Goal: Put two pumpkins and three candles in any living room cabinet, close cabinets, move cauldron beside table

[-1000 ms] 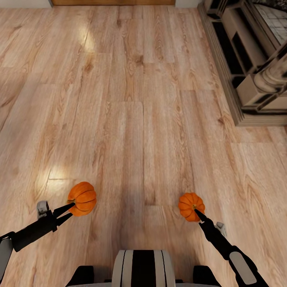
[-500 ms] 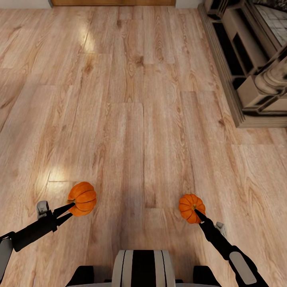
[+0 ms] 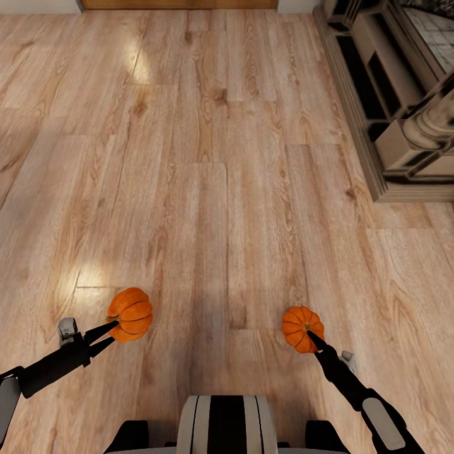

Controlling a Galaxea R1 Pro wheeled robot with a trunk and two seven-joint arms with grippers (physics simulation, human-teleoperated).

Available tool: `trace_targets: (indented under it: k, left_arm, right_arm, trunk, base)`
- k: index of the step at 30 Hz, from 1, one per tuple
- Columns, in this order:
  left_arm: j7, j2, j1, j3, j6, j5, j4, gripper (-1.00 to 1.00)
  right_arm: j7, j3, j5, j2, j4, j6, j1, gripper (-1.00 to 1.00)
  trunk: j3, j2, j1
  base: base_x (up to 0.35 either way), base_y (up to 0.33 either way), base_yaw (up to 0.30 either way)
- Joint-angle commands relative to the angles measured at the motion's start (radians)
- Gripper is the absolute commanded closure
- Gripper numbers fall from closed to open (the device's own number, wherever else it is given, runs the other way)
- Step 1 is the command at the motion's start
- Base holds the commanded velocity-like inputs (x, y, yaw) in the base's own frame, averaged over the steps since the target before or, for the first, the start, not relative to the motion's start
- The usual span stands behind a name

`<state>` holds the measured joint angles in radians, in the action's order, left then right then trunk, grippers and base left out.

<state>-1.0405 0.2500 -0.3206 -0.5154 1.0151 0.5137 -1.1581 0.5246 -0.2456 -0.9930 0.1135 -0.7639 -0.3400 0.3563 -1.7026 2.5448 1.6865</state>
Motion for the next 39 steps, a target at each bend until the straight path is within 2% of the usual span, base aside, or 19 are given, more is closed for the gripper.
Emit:
trace_targets:
  k: [1,17,20,28,39]
  left_arm:
    - [0.0,0.0,0.0,0.0,0.0,0.001,0.0,1.0]
    - [-0.001,0.0,0.0,0.0,0.0,0.002,0.0,1.0]
    - [-0.001,0.0,0.0,0.0,0.0,0.002,0.0,1.0]
    - [-0.001,0.0,0.0,-0.001,0.0,0.002,0.0,1.0]
    - [-0.001,0.001,0.0,0.0,0.001,0.002,0.0,1.0]
  right_arm:
    - [0.001,0.0,-0.001,-0.001,0.0,-0.001,0.0,1.0]
    - [0.002,0.002,0.0,-0.003,0.0,0.001,0.0,1.0]
    - [0.002,0.002,0.0,-0.003,0.0,0.001,0.0,1.0]
    - [0.002,0.002,0.0,-0.004,0.0,0.001,0.0,1.0]
    - [-0.004,0.002,-0.001,-0.003,-0.001,-0.004,0.0,1.0]
  trunk:
    - [0.0,0.0,0.0]
    - [0.0,0.0,0.0]
    - [0.012,-0.001,-0.001]
    - [0.012,-0.001,-0.001]
    - [0.054,-0.003,-0.006]
  base:
    - [0.0,0.0,0.0]
    - [0.0,0.0,0.0]
    - [0.0,0.0,0.0]
    - [0.0,0.0,0.0]
    - [0.0,0.0,0.0]
